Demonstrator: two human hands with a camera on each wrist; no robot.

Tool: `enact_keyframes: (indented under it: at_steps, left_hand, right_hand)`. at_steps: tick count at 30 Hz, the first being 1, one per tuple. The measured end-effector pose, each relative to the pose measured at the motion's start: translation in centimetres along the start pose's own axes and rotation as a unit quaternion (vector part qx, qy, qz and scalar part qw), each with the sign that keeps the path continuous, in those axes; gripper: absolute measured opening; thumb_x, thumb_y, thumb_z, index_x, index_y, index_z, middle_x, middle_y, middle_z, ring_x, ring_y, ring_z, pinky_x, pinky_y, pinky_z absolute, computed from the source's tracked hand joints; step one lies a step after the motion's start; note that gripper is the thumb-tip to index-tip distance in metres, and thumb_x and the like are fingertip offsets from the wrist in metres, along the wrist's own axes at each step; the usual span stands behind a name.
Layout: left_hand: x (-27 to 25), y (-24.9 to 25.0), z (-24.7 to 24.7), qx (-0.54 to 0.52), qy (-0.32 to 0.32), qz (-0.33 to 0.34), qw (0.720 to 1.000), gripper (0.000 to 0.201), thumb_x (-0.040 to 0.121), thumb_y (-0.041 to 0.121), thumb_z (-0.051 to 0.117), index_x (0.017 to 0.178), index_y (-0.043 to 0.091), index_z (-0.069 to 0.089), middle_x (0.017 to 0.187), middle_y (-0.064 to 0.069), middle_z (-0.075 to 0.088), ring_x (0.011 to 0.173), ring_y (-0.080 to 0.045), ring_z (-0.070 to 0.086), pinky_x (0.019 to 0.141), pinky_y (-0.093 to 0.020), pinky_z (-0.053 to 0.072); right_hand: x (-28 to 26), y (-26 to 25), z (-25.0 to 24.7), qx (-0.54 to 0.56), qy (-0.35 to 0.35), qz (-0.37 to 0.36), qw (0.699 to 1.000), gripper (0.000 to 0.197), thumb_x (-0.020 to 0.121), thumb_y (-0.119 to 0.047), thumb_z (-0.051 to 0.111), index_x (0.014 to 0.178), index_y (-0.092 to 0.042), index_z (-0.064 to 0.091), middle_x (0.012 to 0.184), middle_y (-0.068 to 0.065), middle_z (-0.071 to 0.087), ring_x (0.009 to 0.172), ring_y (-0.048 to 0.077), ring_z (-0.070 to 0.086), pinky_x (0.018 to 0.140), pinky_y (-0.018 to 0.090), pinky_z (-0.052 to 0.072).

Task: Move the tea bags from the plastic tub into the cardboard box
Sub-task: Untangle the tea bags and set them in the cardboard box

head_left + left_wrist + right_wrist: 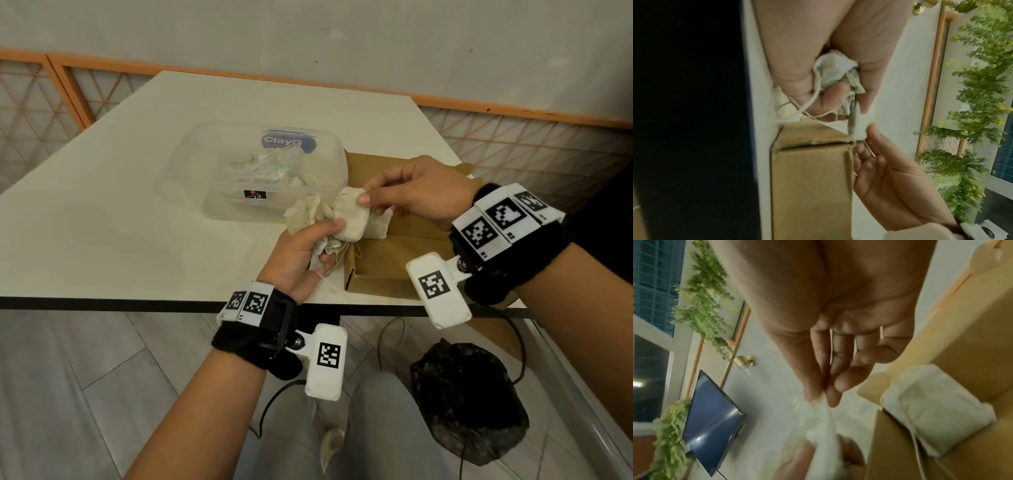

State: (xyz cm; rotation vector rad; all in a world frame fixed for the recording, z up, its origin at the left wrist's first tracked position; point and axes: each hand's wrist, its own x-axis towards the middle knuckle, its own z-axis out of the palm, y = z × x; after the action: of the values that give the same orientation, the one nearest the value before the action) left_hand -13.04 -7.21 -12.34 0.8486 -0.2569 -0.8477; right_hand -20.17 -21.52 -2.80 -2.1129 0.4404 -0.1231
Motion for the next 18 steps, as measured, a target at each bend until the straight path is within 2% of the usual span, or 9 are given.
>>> enact_keyframes:
  at_steps: [2,4,6,8,10,11,13,15,18]
  left_hand:
    - [0.0,0.1,0.0,-0.005,0.007,-0.006,1.000,0.018,0.076,0.009,0.068,0.093,0.014,0.061,0.077,-0.003,0.058,0.058,-0.006,0.053,0.039,-0.013,0.034]
    - [-0.1,0.2,0.0,-0.026,0.012,-0.010,1.000,0.018,0.076,0.010,0.067,0.093,0.014,0.061,0.080,-0.002,0.060,0.062,-0.007,0.057,0.039,-0.012,0.034]
    - [-0.1,0.2,-0.1,-0.039,0.017,-0.012,0.999,0.020,0.074,0.009,0.067,0.093,0.014,0.060,0.082,-0.002,0.061,0.062,-0.007,0.059,0.040,-0.012,0.033]
    - [-0.1,0.2,-0.1,-0.044,0.015,-0.011,0.999,0.023,0.071,0.011,0.068,0.092,0.015,0.060,0.082,-0.001,0.061,0.062,-0.007,0.059,0.040,-0.012,0.032]
    - [0.0,0.1,-0.1,-0.041,0.013,-0.008,0.999,0.025,0.069,0.012,0.069,0.092,0.016,0.060,0.082,-0.001,0.061,0.064,-0.007,0.058,0.041,-0.012,0.033]
    - [0.0,0.2,-0.2,-0.040,0.015,-0.007,0.999,0.025,0.069,0.012,0.069,0.092,0.016,0.060,0.083,-0.001,0.062,0.064,-0.007,0.058,0.041,-0.012,0.033]
    - [0.1,0.1,-0.2,-0.038,0.017,-0.007,0.999,0.025,0.069,0.013,0.069,0.091,0.016,0.061,0.082,0.000,0.062,0.064,-0.007,0.058,0.041,-0.012,0.033]
    - [0.1,0.0,-0.1,-0.037,0.020,-0.007,0.999,0.023,0.069,0.012,0.069,0.091,0.016,0.062,0.081,0.000,0.062,0.064,-0.007,0.058,0.041,-0.013,0.033]
    - [0.1,0.0,-0.1,-0.039,0.024,-0.008,0.999,0.023,0.070,0.012,0.068,0.092,0.015,0.062,0.082,0.000,0.063,0.063,-0.006,0.058,0.042,-0.013,0.032]
  right_hand:
    - [0.0,0.1,-0.9,-0.023,0.020,-0.006,1.000,0.010,0.080,-0.008,0.069,0.076,-0.017,0.066,0.058,-0.009,0.064,0.050,-0.002,0.055,0.051,0.012,0.042]
    - [0.0,0.4,-1.9,-0.064,0.032,0.005,0.997,0.008,0.082,-0.006,0.067,0.085,-0.014,0.066,0.066,-0.002,0.063,0.052,0.000,0.055,0.052,0.014,0.044]
    - [0.0,1.1,-2.6,-0.133,0.038,0.015,0.990,0.010,0.083,-0.007,0.065,0.093,-0.010,0.066,0.073,0.003,0.064,0.061,0.008,0.057,0.060,0.018,0.047]
    - [0.0,2.1,-3.3,-0.211,0.048,0.027,0.976,0.011,0.083,-0.008,0.064,0.094,-0.009,0.066,0.079,0.009,0.068,0.072,0.017,0.061,0.074,0.028,0.051]
    - [-0.1,2.9,-4.0,-0.256,0.049,0.052,0.964,0.011,0.083,-0.011,0.064,0.094,-0.009,0.065,0.083,0.011,0.071,0.075,0.019,0.063,0.086,0.037,0.051]
    - [-0.2,3.1,-4.2,-0.255,0.042,0.065,0.964,0.011,0.084,-0.015,0.065,0.093,-0.008,0.064,0.083,0.010,0.071,0.075,0.018,0.064,0.088,0.038,0.051]
    - [-0.5,3.5,-4.8,-0.252,0.028,0.076,0.964,0.014,0.083,-0.022,0.067,0.091,-0.010,0.066,0.084,0.005,0.071,0.078,0.016,0.065,0.088,0.034,0.049]
    - [-0.7,3.5,-5.2,-0.279,0.015,0.064,0.958,0.016,0.082,-0.027,0.067,0.091,-0.014,0.070,0.087,-0.001,0.069,0.083,0.014,0.060,0.083,0.025,0.044]
    - [-0.6,3.3,-5.3,-0.302,-0.013,0.066,0.951,0.015,0.081,-0.028,0.068,0.093,-0.019,0.071,0.082,-0.010,0.061,0.078,0.005,0.051,0.072,0.014,0.036]
